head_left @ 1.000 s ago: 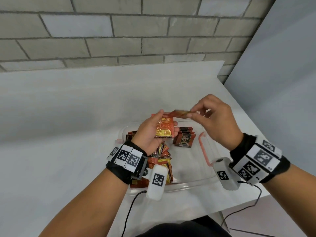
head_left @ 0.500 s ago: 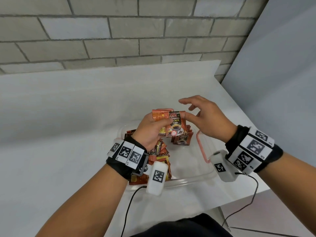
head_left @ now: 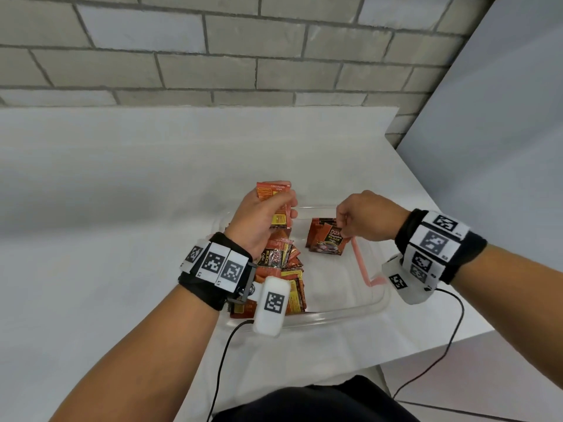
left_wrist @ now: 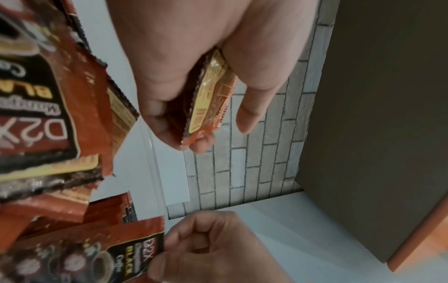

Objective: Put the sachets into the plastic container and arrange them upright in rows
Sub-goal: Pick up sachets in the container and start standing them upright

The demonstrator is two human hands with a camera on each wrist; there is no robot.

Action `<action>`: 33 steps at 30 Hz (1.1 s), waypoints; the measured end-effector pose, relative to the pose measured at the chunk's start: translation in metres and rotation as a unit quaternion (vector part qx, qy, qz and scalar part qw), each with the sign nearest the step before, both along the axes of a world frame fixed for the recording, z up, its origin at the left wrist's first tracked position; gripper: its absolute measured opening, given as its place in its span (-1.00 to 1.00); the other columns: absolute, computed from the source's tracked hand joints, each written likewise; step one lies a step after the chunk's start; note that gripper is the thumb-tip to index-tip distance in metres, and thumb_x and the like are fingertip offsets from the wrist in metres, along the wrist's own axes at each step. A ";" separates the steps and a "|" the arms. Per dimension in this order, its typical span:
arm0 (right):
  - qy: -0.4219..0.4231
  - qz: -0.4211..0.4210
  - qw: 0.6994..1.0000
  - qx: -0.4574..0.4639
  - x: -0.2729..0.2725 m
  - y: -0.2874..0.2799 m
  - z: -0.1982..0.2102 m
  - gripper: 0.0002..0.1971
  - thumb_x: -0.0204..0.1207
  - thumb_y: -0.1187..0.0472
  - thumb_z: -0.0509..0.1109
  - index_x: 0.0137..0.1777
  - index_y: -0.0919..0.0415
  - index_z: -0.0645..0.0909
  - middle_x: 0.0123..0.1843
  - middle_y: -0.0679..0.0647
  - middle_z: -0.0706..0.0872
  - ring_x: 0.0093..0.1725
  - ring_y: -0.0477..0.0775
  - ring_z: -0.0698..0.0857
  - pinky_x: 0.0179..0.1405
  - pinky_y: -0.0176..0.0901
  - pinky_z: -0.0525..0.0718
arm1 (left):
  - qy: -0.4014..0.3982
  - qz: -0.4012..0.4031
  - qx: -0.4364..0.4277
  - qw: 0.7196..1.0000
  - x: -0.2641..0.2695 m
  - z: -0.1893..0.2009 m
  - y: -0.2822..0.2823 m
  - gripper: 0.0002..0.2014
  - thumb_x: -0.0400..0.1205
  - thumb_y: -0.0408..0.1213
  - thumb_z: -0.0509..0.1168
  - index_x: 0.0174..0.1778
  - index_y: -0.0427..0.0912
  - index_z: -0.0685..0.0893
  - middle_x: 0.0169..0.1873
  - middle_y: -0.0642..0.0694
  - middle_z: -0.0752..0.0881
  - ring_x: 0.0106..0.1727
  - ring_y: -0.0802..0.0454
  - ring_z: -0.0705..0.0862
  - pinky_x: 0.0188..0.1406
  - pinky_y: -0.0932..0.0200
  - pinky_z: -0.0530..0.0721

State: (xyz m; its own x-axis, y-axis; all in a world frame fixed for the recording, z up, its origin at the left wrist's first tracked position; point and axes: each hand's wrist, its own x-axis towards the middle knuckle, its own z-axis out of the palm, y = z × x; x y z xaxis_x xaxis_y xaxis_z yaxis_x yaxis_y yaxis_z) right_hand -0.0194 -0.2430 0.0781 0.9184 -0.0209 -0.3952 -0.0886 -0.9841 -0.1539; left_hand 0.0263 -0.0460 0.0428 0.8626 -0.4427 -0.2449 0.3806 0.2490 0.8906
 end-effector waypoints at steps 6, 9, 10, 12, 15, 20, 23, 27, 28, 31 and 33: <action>0.019 0.039 0.996 -0.077 0.010 0.003 -0.015 -0.85 0.44 0.27 0.46 -0.30 0.06 0.61 -0.32 -0.03 0.62 -0.25 0.06 0.62 -0.46 -0.26 0.42 | 0.020 -0.005 -0.004 1.000 -0.001 -0.002 0.004 -0.82 0.62 -0.32 0.34 0.14 -0.16 0.65 -0.26 -0.11 0.74 -0.31 0.05 0.72 -0.25 0.12 0.63; 0.020 0.050 0.994 -0.098 0.012 0.008 -0.018 -0.72 0.43 0.31 0.43 -0.42 -0.01 0.51 -0.36 -0.04 0.58 -0.26 0.09 0.62 -0.49 -0.27 0.39 | 0.027 -0.004 -0.007 1.000 -0.001 -0.004 0.007 -0.83 0.62 -0.32 0.35 0.12 -0.17 0.65 -0.27 -0.11 0.74 -0.31 0.03 0.72 -0.22 0.10 0.65; 0.022 0.052 0.993 -0.104 0.012 0.009 -0.019 -0.73 0.43 0.31 0.42 -0.42 0.00 0.50 -0.34 -0.02 0.59 -0.27 0.09 0.62 -0.50 -0.27 0.38 | 0.029 -0.005 -0.007 1.000 -0.002 -0.005 0.007 -0.83 0.62 -0.31 0.35 0.11 -0.17 0.65 -0.27 -0.11 0.75 -0.31 0.02 0.72 -0.20 0.07 0.65; 0.024 0.054 0.991 -0.118 0.013 0.012 -0.022 -0.74 0.44 0.31 0.40 -0.41 0.02 0.51 -0.31 0.01 0.60 -0.27 0.09 0.62 -0.51 -0.28 0.36 | 0.031 -0.005 -0.008 0.999 -0.002 -0.005 0.007 -0.84 0.61 -0.31 0.36 0.10 -0.16 0.66 -0.27 -0.11 0.75 -0.31 0.02 0.72 -0.16 0.03 0.64; 0.023 0.051 0.989 -0.137 0.014 0.015 -0.027 -0.85 0.45 0.34 0.34 -0.31 0.13 0.61 -0.22 0.09 0.66 -0.23 0.16 0.66 -0.51 -0.27 0.35 | 0.031 -0.007 -0.005 0.999 -0.002 -0.005 0.007 -0.83 0.61 -0.30 0.36 0.11 -0.15 0.66 -0.26 -0.11 0.75 -0.31 0.03 0.73 -0.20 0.05 0.64; 0.025 0.052 0.986 -0.155 0.011 0.015 -0.032 -0.90 0.47 0.33 0.34 -0.10 0.24 0.69 -0.11 0.15 0.70 -0.19 0.19 0.68 -0.47 -0.26 0.40 | 0.031 -0.010 -0.002 0.999 -0.001 -0.005 0.007 -0.84 0.61 -0.29 0.36 0.10 -0.14 0.67 -0.26 -0.10 0.76 -0.30 0.03 0.74 -0.18 0.07 0.65; 0.021 0.054 0.986 -0.155 0.012 0.013 -0.032 -0.91 0.46 0.33 0.34 -0.12 0.22 0.68 -0.11 0.16 0.71 -0.17 0.20 0.69 -0.49 -0.26 0.38 | 0.032 -0.010 -0.003 0.999 0.000 -0.007 0.006 -0.85 0.61 -0.29 0.36 0.09 -0.13 0.67 -0.25 -0.11 0.76 -0.29 0.03 0.74 -0.16 0.07 0.65; 0.021 0.062 0.984 -0.163 0.013 0.012 -0.034 -0.90 0.47 0.32 0.35 -0.09 0.24 0.69 -0.11 0.16 0.71 -0.22 0.17 0.66 -0.49 -0.26 0.38 | 0.028 -0.013 -0.001 1.000 0.000 -0.007 0.005 -0.81 0.62 -0.29 0.35 0.14 -0.16 0.67 -0.26 -0.09 0.77 -0.28 0.04 0.75 -0.17 0.07 0.66; 0.021 0.064 0.984 -0.166 0.014 0.012 -0.034 -0.90 0.47 0.32 0.35 -0.09 0.25 0.69 -0.11 0.16 0.71 -0.21 0.17 0.66 -0.48 -0.25 0.40 | 0.027 -0.013 -0.001 1.000 0.001 -0.007 0.005 -0.81 0.62 -0.29 0.35 0.14 -0.16 0.66 -0.27 -0.09 0.77 -0.29 0.04 0.74 -0.18 0.07 0.66; 0.018 0.068 0.983 -0.167 0.015 0.012 -0.034 -0.89 0.47 0.32 0.33 -0.08 0.25 0.68 -0.10 0.16 0.71 -0.16 0.21 0.70 -0.50 -0.26 0.37 | 0.028 -0.013 -0.002 1.000 0.001 -0.006 0.004 -0.83 0.62 -0.28 0.35 0.13 -0.15 0.66 -0.25 -0.10 0.77 -0.28 0.03 0.74 -0.14 0.04 0.66; 0.017 0.072 0.983 -0.166 0.014 0.011 -0.034 -0.91 0.47 0.30 0.34 -0.08 0.22 0.67 -0.09 0.14 0.70 -0.15 0.20 0.69 -0.51 -0.26 0.34 | 0.027 -0.014 0.000 1.000 0.001 -0.006 0.004 -0.82 0.62 -0.28 0.35 0.13 -0.15 0.66 -0.25 -0.10 0.77 -0.28 0.03 0.75 -0.14 0.04 0.66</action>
